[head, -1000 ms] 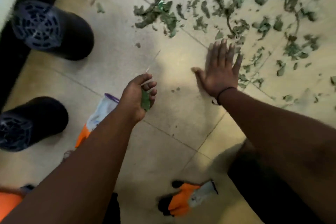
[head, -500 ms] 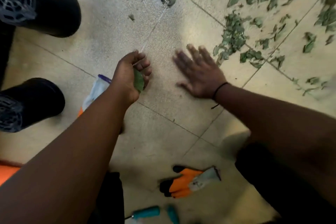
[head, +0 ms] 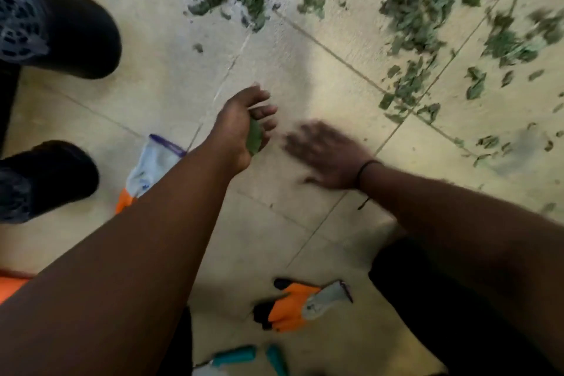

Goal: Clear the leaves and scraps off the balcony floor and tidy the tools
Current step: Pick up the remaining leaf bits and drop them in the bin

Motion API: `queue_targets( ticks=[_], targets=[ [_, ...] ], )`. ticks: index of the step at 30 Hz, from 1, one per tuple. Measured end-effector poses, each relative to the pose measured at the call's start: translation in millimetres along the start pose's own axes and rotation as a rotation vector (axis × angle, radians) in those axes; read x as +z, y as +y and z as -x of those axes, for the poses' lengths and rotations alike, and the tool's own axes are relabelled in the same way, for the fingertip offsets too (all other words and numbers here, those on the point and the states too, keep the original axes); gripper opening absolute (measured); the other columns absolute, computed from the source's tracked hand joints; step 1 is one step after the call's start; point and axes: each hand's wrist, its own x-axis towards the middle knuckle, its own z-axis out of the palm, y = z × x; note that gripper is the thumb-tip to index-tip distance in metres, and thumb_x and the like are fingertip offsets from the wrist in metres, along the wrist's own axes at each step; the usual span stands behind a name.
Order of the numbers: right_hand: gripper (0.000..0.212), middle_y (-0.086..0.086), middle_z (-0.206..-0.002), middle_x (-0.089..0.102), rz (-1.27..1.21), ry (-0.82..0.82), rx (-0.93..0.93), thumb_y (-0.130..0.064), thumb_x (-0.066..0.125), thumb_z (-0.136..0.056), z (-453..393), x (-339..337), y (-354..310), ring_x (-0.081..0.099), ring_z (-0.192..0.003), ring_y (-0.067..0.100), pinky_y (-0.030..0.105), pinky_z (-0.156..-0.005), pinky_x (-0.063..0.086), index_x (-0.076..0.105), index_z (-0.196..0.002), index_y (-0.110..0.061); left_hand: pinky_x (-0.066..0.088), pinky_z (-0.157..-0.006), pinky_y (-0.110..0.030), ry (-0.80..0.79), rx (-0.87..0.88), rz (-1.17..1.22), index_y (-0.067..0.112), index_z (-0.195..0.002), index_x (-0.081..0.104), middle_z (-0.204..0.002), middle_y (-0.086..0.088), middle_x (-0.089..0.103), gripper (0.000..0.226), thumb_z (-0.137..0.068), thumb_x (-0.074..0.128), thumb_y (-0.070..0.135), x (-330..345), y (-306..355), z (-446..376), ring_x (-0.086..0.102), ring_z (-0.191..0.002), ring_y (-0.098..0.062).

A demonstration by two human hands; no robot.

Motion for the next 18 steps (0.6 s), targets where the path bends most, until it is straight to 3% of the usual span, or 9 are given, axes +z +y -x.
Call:
queue_targets(
  ticks=[4,9,13,15,18],
  targets=[
    [0.105,0.018,-0.158,0.022,-0.147,-0.009,0.533,-0.080,0.015,-0.081,54,-31,81,0.020,-0.145,0.038,0.039,-0.118,-0.011,0.021,-0.152,-0.003,0.035,-0.059,-0.023,0.098,-0.096,-0.047,0.023,-0.101,0.062,-0.096,0.001,0.063,0.024,-0.098,0.047,0.042,15,-2,54,0.054,-0.072,-0.013],
    [0.097,0.021,-0.154,0.031,-0.184,0.115,0.385,-0.073,0.022,-0.085,137,-92,92,0.025,-0.142,0.037,0.044,-0.119,0.003,0.032,-0.147,0.001,0.029,-0.044,-0.018,0.189,-0.163,0.001,0.026,-0.105,0.065,-0.091,0.004,0.059,0.015,-0.092,0.059,0.029,58,-4,155,0.043,-0.057,-0.008],
    [0.095,0.020,-0.153,0.033,-0.323,0.036,0.554,-0.071,0.009,-0.090,220,-116,86,0.023,-0.142,0.035,0.051,-0.118,0.007,0.038,-0.145,0.001,0.021,-0.038,-0.018,0.059,-0.231,-0.018,0.020,-0.115,0.067,-0.076,0.003,0.052,0.045,-0.071,0.070,0.030,99,10,231,0.037,-0.051,-0.009],
    [0.096,0.021,-0.149,0.040,-0.403,-0.053,0.633,-0.067,0.000,-0.092,256,-112,82,0.028,-0.138,0.035,0.052,-0.116,0.009,0.047,-0.140,0.002,0.020,-0.041,-0.020,-0.018,-0.240,-0.041,0.018,-0.114,0.069,-0.075,0.001,0.054,0.049,-0.067,0.071,0.032,112,29,247,0.035,-0.054,-0.011],
    [0.095,0.022,-0.144,0.046,-0.494,-0.137,0.770,-0.069,0.003,-0.092,295,-90,67,0.032,-0.135,0.035,0.051,-0.116,0.009,0.050,-0.136,0.001,0.019,-0.042,-0.019,-0.068,-0.182,-0.098,0.016,-0.118,0.065,-0.074,0.000,0.054,0.050,-0.073,0.066,0.037,115,62,241,0.036,-0.052,-0.010]
  ],
)
